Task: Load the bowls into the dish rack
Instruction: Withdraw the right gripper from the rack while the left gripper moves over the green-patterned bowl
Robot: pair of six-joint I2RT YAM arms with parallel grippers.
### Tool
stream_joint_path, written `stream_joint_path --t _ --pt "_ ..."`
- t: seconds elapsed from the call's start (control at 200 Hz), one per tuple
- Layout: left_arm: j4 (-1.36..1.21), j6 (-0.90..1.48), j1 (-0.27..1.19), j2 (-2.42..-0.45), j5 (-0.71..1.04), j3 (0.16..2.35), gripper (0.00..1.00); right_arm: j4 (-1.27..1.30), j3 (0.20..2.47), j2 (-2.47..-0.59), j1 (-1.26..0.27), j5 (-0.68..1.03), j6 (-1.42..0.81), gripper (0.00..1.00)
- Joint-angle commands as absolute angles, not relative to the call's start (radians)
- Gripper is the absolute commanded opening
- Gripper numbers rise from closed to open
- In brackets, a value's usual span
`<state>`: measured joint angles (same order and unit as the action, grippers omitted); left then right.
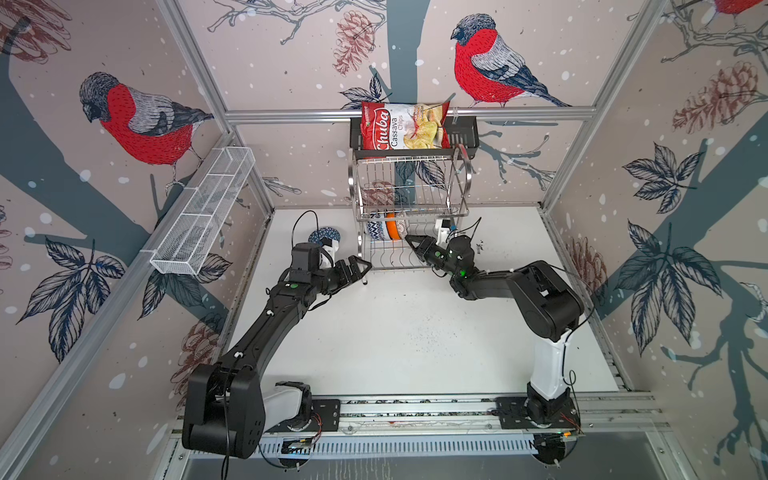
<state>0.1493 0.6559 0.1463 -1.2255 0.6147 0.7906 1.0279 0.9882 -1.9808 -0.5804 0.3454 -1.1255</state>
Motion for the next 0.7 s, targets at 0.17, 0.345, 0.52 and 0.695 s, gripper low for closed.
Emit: stream_joint_path --t 0.17,0.345,0.52,0.695 --pt "0.195 0.687 0.144 -1.234 0.516 0.793 0.98 0.977 0.959 -1.891 -0.592 0.383 -1.023 0.28" --pt "0.212 0.741 0.144 -1.236 0.440 0.812 0.98 0.860 0.950 -1.815 -0.598 0.410 -0.956 0.30" --pt "0.268 0.793 0.144 -1.253 0.375 0.858 0.98 0.736 0.934 -1.727 -0.605 0.422 -0.879 0.33" --pt "0.385 0.754 0.135 -1.280 0.282 0.926 0.98 0.587 0.921 -1.647 -0.603 0.421 -0.777 0.36"
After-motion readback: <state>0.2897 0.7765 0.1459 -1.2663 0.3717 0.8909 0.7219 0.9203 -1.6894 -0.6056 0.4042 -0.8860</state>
